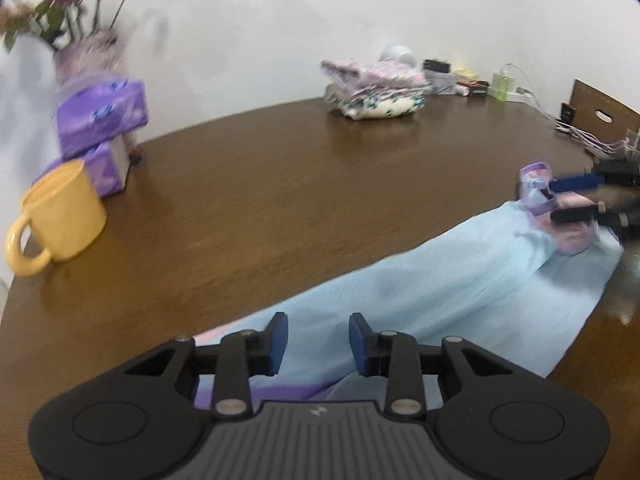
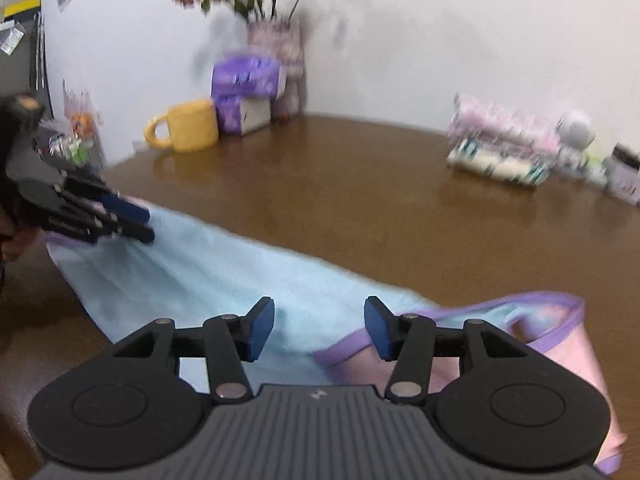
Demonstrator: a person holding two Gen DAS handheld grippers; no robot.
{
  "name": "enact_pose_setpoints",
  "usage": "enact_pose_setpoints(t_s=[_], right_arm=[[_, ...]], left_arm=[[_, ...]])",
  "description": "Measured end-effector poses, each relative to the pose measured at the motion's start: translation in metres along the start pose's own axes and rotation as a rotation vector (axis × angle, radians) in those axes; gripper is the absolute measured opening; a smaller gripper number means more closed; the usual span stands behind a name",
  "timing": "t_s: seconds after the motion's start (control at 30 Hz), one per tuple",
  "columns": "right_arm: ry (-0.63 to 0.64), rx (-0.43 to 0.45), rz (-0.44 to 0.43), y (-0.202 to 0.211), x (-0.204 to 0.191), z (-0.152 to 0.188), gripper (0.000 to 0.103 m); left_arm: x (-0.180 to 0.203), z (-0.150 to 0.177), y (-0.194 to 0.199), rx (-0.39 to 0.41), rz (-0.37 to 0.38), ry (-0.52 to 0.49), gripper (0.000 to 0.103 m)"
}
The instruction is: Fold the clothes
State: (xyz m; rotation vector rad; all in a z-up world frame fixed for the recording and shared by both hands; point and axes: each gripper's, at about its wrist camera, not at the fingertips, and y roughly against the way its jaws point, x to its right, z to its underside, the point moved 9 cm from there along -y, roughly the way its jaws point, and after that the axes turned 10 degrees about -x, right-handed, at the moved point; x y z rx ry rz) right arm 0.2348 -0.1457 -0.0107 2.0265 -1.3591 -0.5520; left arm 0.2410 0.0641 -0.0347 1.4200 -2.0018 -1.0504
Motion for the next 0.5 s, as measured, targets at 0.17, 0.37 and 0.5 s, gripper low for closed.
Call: enact_pose_setpoints(t_s=[0.17, 0.37, 0.5], right_arm=[[0.016, -0.047, 0.174, 0.023, 0.074, -0.01, 0.051], [0.097, -0.246, 0.163, -0.01, 0.128, -0.015, 0.038], [0.16, -0.357, 0.105, -0.041, 0.139, -0.016, 0.035]], left_arm=[[0.042, -0.021, -0.002, 0.01, 0.05, -0.075, 0.033], [0.11, -0.049, -0.024, -0.001, 0.155, -0.156, 0.031], [0.143, -0.062, -0.041, -0.029, 0.192, -0.197, 0.021]])
